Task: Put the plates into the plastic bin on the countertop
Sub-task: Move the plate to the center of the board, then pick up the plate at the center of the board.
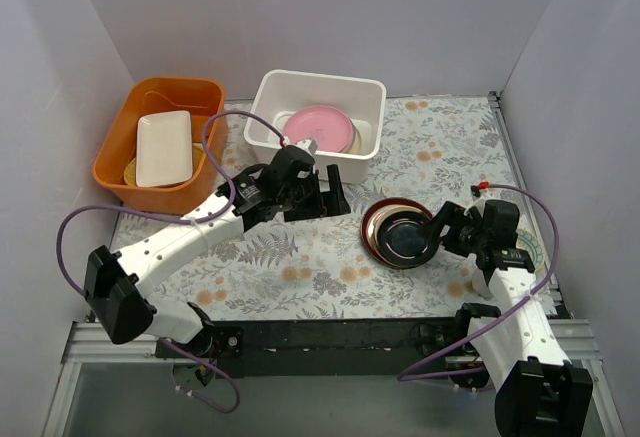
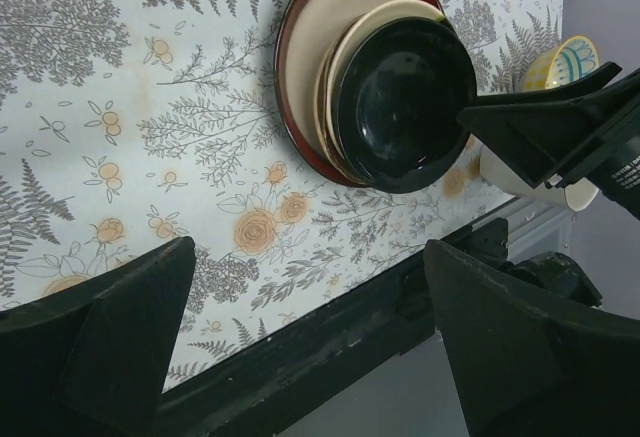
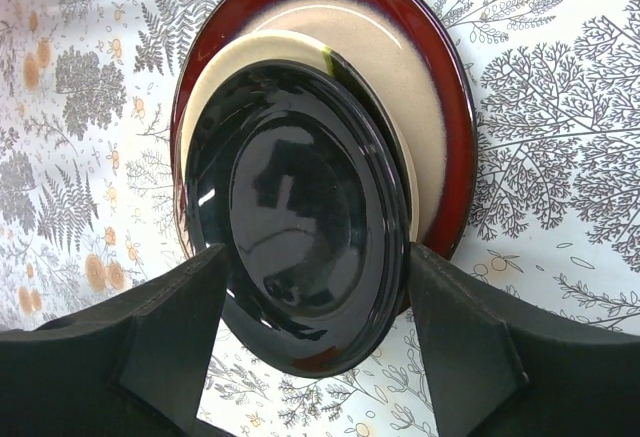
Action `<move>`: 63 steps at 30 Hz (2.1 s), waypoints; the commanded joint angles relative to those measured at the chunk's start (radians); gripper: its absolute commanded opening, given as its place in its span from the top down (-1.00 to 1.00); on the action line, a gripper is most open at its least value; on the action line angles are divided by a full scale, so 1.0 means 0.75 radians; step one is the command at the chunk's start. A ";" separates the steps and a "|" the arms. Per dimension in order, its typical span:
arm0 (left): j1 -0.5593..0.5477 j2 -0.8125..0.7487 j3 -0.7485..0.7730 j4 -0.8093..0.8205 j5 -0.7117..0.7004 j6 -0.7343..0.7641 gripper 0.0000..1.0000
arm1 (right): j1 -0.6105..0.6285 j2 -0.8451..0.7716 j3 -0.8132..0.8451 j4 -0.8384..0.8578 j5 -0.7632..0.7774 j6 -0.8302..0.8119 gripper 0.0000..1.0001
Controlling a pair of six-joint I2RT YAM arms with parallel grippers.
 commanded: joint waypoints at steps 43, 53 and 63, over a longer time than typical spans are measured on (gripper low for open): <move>-0.130 0.489 -0.123 0.437 -0.024 -0.174 -0.71 | -0.004 0.212 -0.183 0.217 0.009 0.072 -0.14; -0.118 0.686 0.043 0.433 -0.040 -0.154 -0.36 | -0.004 0.212 -0.181 0.209 0.009 0.056 -0.13; -0.109 0.776 0.078 0.449 -0.030 -0.178 0.31 | -0.004 0.229 -0.181 0.213 0.007 0.043 -0.13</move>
